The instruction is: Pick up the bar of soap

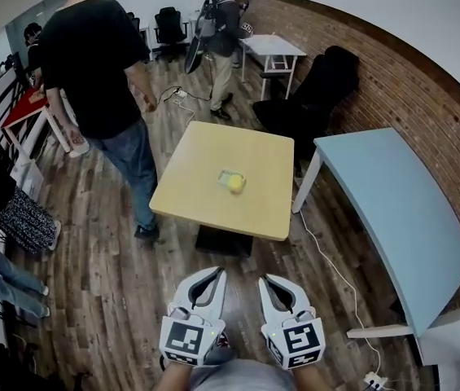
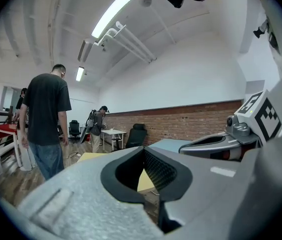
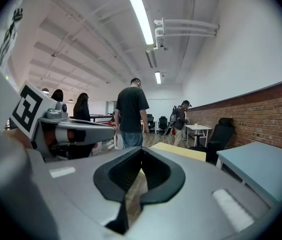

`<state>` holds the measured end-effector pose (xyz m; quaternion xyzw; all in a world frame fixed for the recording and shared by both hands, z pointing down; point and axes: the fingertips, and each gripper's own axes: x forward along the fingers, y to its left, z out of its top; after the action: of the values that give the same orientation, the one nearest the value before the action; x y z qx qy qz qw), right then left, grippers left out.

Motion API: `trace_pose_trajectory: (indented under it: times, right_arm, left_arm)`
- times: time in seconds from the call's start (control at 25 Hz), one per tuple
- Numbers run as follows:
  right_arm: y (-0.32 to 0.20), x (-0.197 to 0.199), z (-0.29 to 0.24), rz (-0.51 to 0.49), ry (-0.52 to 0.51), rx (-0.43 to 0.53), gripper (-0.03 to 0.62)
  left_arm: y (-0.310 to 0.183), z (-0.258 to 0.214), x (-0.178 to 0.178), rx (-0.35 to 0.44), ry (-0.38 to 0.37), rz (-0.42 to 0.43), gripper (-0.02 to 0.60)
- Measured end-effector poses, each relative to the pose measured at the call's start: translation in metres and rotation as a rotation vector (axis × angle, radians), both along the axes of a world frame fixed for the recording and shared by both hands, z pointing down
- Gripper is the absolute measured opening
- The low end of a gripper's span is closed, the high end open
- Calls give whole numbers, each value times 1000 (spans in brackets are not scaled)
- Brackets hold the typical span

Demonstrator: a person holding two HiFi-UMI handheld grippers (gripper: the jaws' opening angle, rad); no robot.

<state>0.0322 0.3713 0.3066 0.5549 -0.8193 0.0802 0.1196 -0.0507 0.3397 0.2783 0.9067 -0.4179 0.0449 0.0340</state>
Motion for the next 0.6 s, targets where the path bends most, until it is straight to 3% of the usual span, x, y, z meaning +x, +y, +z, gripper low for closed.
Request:
trace_pose_trajectory:
  times: [0.6]
  right_arm:
    - [-42,-33,14,40,25,-28,3]
  left_arm:
    - [-46,15,-23,-30,28,54,5]
